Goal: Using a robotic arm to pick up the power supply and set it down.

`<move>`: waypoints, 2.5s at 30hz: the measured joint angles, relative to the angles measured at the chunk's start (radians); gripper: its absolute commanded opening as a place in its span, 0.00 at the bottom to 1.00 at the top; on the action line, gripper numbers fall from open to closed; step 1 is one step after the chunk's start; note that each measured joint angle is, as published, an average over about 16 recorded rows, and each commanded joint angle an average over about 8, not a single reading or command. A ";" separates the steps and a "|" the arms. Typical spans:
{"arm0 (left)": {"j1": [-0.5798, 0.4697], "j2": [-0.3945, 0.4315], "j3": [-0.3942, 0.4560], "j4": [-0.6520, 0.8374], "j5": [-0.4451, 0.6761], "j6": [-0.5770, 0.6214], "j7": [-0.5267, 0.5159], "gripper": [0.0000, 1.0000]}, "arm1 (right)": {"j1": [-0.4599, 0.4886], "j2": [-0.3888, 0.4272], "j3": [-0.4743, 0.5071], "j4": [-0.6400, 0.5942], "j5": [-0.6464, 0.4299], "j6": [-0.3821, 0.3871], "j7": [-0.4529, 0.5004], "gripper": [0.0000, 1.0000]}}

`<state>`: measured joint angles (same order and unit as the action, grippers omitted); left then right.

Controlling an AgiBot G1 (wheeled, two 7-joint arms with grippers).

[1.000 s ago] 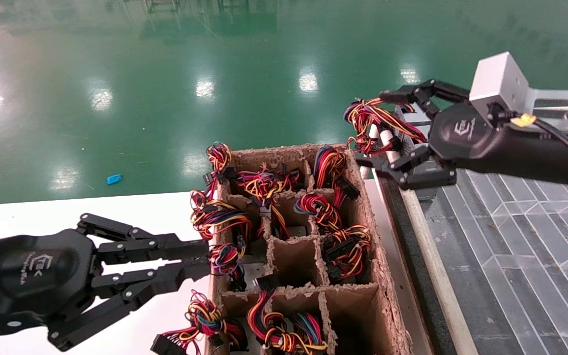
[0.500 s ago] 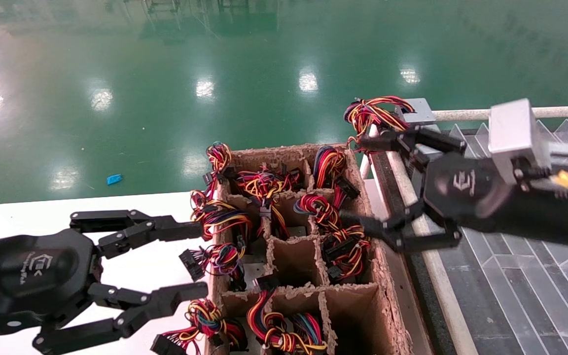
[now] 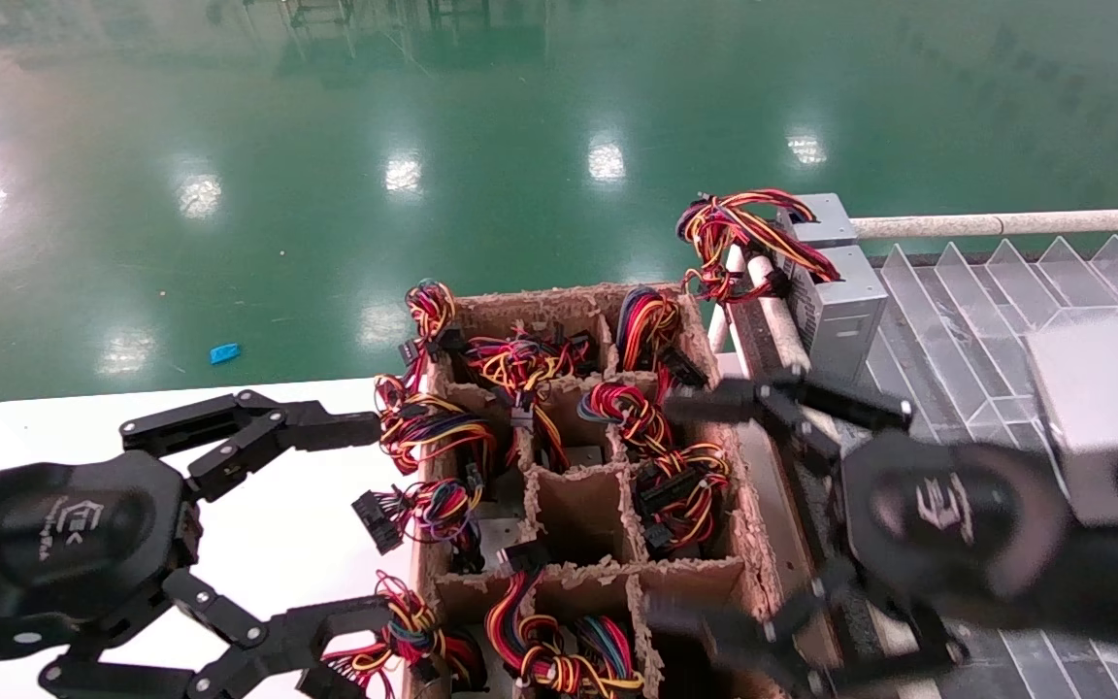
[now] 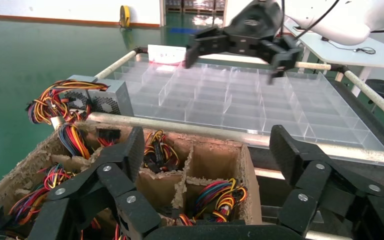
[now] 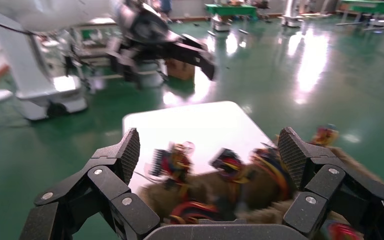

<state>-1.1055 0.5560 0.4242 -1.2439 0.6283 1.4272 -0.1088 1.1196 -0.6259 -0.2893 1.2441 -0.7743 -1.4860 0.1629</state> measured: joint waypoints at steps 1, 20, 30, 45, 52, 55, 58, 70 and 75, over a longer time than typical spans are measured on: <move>0.000 0.000 0.000 0.000 0.000 0.000 0.000 1.00 | -0.010 0.003 0.002 0.009 0.010 -0.002 0.005 1.00; 0.000 0.000 0.000 0.000 0.000 0.000 0.000 1.00 | -0.056 0.019 0.014 0.049 0.056 -0.012 0.028 1.00; 0.000 0.000 0.000 0.000 0.000 0.000 0.000 1.00 | -0.049 0.016 0.011 0.043 0.048 -0.011 0.025 1.00; 0.000 0.000 0.000 0.000 0.000 0.000 0.000 1.00 | -0.045 0.015 0.010 0.039 0.043 -0.009 0.024 1.00; 0.000 0.000 0.000 0.000 0.000 0.000 0.000 1.00 | -0.044 0.014 0.009 0.039 0.043 -0.009 0.024 1.00; 0.000 0.000 0.000 0.000 0.000 0.000 0.000 1.00 | -0.044 0.014 0.009 0.039 0.042 -0.009 0.024 1.00; 0.000 0.000 0.000 0.000 0.000 0.000 0.000 1.00 | -0.044 0.014 0.009 0.038 0.042 -0.009 0.024 1.00; 0.000 0.000 0.000 0.000 0.000 0.000 0.000 1.00 | -0.043 0.014 0.009 0.038 0.042 -0.009 0.023 1.00; 0.000 0.000 0.000 0.000 0.000 0.000 0.000 1.00 | -0.043 0.014 0.009 0.038 0.042 -0.009 0.023 1.00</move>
<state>-1.1052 0.5559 0.4241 -1.2437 0.6281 1.4270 -0.1088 1.0765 -0.6118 -0.2801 1.2819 -0.7328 -1.4948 0.1863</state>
